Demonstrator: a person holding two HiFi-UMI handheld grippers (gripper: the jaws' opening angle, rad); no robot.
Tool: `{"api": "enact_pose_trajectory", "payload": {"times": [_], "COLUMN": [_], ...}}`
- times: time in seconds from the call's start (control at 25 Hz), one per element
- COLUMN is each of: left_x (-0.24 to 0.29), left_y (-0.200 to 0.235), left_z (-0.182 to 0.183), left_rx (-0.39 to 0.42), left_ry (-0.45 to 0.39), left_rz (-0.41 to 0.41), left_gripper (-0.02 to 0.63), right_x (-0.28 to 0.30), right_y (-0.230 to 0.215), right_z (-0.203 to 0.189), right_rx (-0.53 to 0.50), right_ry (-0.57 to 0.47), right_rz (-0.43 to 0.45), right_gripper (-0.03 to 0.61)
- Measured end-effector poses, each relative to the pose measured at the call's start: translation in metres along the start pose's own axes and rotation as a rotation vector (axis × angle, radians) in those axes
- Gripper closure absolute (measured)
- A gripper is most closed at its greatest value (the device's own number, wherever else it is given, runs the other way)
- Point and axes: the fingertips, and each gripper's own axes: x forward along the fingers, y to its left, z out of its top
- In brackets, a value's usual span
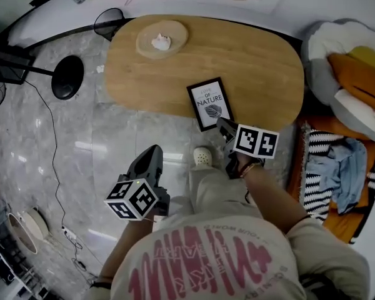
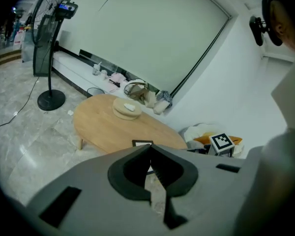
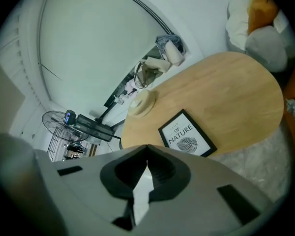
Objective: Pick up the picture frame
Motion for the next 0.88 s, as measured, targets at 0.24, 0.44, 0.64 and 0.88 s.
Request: {"api": "enact_pose_trajectory", "payload": {"times": [0.24,0.44,0.64,0.88], "left_x": [0.015,0.012,0.018,0.024], "left_y": [0.03,0.038,0.05,0.052], "left_z": [-0.05,-0.089,-0.109,-0.118], "left_rx": [-0.074,-0.116,-0.137,-0.152], "left_ry": [0.098,0.189,0.255,0.303], "left_rz": [0.057,0.086,0.11,0.104], "left_gripper": [0.611,0.611,0.611,0.611], "right_x": [0.041,0.067,0.09,0.099], "right_y": [-0.051,-0.085,-0.112,-0.127], "right_z": [-0.044,-0.079,-0.077,-0.09], "right_rx": [0.109,0.22,0.278,0.403], "right_ry": [0.101,0.141,0.034,-0.017], "right_rz": [-0.05,-0.046,-0.021,-0.028], "right_gripper": [0.574,0.574,0.541,0.44]}}
